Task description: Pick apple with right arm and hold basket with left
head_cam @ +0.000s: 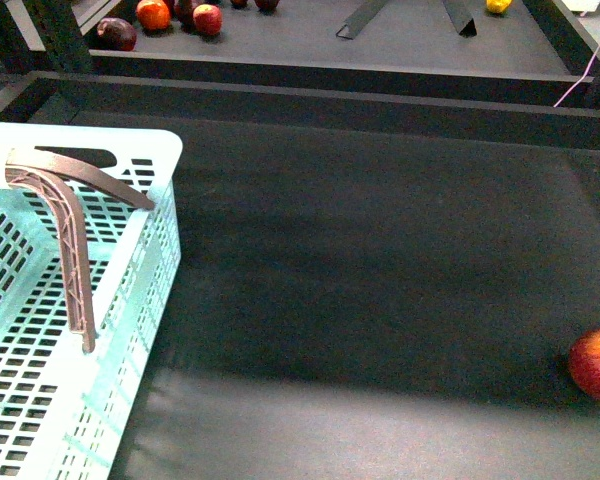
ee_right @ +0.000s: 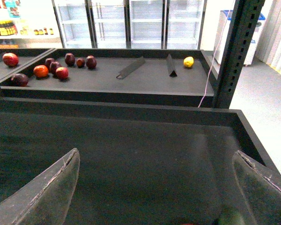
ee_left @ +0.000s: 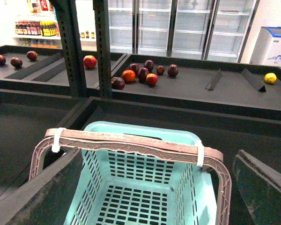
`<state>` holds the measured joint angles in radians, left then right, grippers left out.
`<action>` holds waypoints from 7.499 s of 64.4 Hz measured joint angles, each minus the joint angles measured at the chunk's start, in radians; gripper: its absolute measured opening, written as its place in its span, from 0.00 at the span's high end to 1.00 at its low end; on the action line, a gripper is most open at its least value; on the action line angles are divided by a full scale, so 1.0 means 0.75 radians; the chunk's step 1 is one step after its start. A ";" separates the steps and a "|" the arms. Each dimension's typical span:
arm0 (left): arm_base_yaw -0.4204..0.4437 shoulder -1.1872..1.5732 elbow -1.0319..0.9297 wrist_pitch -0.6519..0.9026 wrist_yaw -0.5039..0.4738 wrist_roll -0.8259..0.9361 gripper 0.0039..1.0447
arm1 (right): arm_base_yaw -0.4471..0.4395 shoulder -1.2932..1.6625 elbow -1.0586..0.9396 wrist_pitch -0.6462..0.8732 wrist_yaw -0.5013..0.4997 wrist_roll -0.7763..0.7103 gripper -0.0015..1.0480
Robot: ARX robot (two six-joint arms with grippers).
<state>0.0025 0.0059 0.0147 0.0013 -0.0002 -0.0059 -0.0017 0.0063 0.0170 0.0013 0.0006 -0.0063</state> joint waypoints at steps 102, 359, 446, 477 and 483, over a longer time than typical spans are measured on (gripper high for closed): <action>0.192 2.179 0.722 0.776 0.333 -1.646 0.06 | 0.000 -0.001 0.000 0.000 -0.001 0.000 0.08; -0.815 2.092 1.216 0.445 0.229 -1.555 0.87 | -0.306 2.823 0.711 0.699 0.080 -0.297 0.08; -0.815 2.092 1.216 0.445 0.229 -1.555 0.87 | -0.230 3.175 1.102 0.576 0.167 -0.203 0.23; -0.815 2.092 1.216 0.445 0.228 -1.555 0.87 | -0.314 2.692 0.883 0.567 -0.011 -0.443 0.23; -0.815 2.092 1.216 0.445 0.229 -1.555 0.87 | -0.321 2.498 0.862 0.493 -0.088 -0.448 0.23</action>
<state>-0.6086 1.5745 0.9264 0.3351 0.1715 -1.1721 -0.2428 1.8797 0.6636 0.3714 -0.0654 -0.3424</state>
